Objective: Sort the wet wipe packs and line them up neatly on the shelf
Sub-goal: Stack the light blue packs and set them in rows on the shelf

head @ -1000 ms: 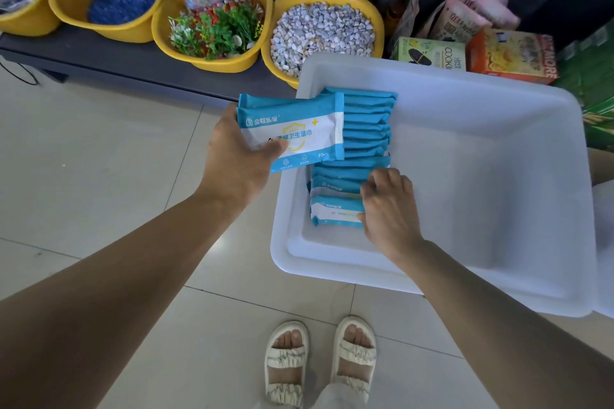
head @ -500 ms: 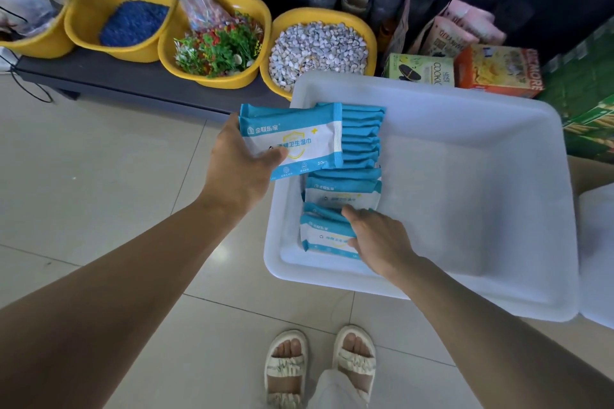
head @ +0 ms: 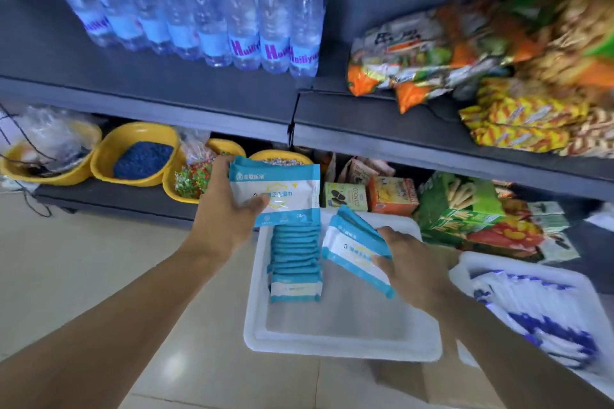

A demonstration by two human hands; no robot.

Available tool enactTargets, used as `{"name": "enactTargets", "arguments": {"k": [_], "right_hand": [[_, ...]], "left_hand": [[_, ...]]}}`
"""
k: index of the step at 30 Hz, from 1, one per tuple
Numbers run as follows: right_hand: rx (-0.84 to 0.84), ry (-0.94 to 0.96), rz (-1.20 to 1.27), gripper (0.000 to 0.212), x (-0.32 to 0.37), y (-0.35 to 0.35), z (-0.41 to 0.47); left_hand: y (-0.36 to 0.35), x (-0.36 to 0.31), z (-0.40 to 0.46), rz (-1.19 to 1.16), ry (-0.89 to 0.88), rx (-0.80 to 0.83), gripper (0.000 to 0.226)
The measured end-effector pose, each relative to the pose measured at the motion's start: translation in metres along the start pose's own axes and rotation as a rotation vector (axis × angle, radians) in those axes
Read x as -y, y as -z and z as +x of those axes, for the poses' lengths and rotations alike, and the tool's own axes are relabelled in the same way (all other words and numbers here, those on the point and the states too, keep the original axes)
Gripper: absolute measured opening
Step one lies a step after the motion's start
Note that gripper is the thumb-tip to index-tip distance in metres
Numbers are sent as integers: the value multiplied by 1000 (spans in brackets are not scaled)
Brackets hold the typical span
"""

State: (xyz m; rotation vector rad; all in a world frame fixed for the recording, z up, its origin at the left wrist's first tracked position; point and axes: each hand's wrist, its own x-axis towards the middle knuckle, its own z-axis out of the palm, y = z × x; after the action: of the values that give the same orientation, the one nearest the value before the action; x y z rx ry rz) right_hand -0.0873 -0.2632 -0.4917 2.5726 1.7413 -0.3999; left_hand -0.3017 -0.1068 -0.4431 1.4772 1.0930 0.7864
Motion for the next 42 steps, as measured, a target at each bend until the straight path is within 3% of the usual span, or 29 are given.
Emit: {"name": "enactTargets", "arguments": {"k": [4,10,16,29,36,42], "right_hand": [[-146,-49,7,41,-8,117,-27],[-324,-64,-13,42,-10,274,-70],[-479,-124,-31,38,-20,381,-95],[-613,-178,-18,29,-109,522,-72],[-601,-153,-58,22,-193,581,-2],[-576,-157,-49,29,-240,599,52]], "left_hand": [[19,-96,-7,50,-154,97,60],[33,-230,-15,54,-319,157,39],[27,-332,-18,140,-436,116,42],[-48,-461,29,205,-666,80,40],[-126,-505,93,173,-622,10,32],[-170,-533,128,115,-608,-5,32]]}}
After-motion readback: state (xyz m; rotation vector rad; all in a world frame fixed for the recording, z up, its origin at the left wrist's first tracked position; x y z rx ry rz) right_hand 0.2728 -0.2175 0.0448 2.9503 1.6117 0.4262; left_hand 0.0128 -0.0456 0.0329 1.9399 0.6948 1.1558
